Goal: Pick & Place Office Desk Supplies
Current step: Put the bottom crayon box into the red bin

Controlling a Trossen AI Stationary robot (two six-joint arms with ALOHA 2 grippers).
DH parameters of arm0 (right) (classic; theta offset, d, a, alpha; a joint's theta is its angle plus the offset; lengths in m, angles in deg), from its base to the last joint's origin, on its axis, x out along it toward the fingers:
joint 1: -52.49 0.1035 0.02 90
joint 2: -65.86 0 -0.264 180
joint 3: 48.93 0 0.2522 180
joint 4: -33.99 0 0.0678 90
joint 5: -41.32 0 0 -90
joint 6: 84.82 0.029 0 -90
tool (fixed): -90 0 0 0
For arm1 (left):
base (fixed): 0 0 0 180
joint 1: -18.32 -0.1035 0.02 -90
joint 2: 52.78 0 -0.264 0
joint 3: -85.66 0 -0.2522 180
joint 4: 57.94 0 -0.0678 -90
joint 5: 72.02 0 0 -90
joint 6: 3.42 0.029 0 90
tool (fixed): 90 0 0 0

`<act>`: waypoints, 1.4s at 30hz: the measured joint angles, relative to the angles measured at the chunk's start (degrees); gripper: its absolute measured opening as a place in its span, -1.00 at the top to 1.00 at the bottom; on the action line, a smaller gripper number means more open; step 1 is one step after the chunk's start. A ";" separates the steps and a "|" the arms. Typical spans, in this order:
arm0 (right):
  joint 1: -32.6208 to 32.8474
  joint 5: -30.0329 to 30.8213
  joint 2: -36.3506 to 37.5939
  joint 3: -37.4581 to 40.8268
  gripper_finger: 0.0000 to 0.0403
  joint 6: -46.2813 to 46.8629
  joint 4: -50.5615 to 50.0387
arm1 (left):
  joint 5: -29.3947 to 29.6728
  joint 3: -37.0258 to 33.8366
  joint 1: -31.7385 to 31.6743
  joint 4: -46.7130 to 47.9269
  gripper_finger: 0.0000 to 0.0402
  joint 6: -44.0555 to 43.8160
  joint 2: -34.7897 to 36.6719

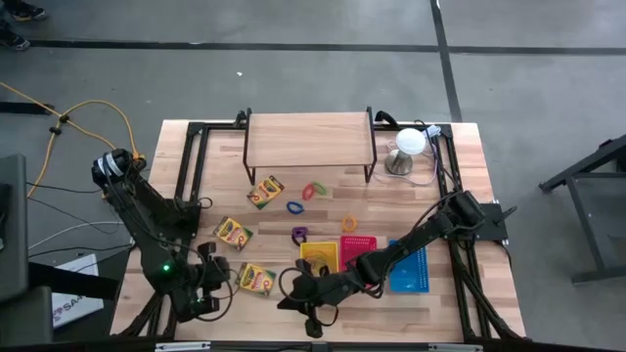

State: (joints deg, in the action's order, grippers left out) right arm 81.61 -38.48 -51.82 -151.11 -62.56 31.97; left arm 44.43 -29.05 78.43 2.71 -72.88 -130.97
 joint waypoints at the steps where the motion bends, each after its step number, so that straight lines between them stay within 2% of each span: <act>1: 0.00 0.04 0.00 -0.02 0.99 0.00 0.60 | 0.02 0.00 0.36 0.21 1.00 -1.05 0.00; 6: 0.00 -0.18 -0.07 -2.15 0.99 -2.90 -0.84 | 0.04 -0.17 1.04 1.17 1.00 -7.52 -0.35; 15: -0.99 -1.74 -0.29 -5.89 0.99 -7.53 -8.36 | -1.31 -0.24 1.01 1.00 1.00 -10.09 -3.76; 20: -2.73 -3.84 -4.40 -5.88 0.99 -7.98 -8.63 | -1.55 -0.24 0.99 0.83 1.00 -10.09 -4.02; 26: -4.63 -3.10 -8.31 -5.86 0.99 -8.81 -7.58 | -1.22 -0.27 0.38 0.88 1.00 -10.06 -4.03; 38: -7.47 -4.88 -8.41 -5.88 0.99 -10.75 -16.13 | -1.07 -0.31 -4.64 -0.83 1.00 -2.70 -9.87; 42: -8.16 -5.00 -8.41 -5.88 0.99 -12.08 -15.94 | -1.08 -0.33 -5.35 -0.84 1.00 -2.11 -11.08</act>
State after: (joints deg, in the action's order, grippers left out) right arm 73.46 -43.48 -60.24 -156.99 -74.64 16.03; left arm 43.35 -29.38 73.08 1.88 -74.99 -142.05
